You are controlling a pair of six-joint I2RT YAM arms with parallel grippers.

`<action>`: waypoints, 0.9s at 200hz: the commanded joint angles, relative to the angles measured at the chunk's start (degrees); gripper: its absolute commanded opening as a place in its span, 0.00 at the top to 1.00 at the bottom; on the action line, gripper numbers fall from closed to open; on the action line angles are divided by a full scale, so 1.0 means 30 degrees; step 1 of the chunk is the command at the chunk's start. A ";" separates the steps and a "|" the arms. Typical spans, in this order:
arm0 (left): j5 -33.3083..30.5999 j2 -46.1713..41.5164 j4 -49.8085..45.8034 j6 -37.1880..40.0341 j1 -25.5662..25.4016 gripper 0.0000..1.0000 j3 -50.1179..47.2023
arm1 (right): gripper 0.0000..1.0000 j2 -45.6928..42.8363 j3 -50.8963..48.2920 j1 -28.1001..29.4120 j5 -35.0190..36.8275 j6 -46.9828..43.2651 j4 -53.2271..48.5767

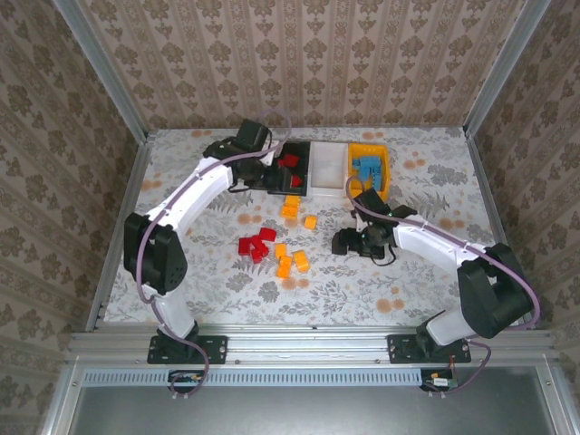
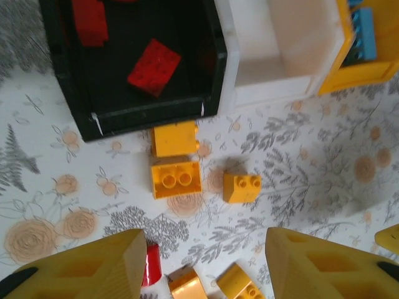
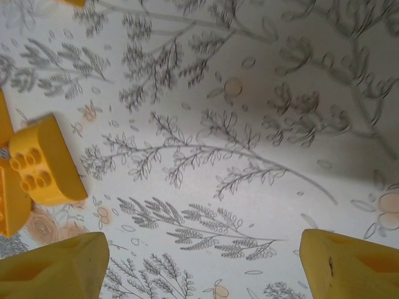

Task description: Sort the legos into containers by color

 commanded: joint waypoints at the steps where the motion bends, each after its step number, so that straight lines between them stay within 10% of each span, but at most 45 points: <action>1: 0.0218 -0.0282 -0.0942 0.0432 -0.0706 0.45 -0.1329 | 0.18 -0.0038 -0.0419 0.1307 -0.0243 0.0710 0.0643; 122: -0.1217 -1.0720 0.0522 -0.2205 -0.0198 0.42 -1.3487 | 0.23 0.5771 0.4483 0.7500 0.2422 0.0541 -0.0271; 180: -0.1000 -1.1477 0.0496 -0.2031 -0.0087 0.41 -1.4470 | 0.51 0.7644 0.6044 0.7589 0.3956 0.0485 -0.0387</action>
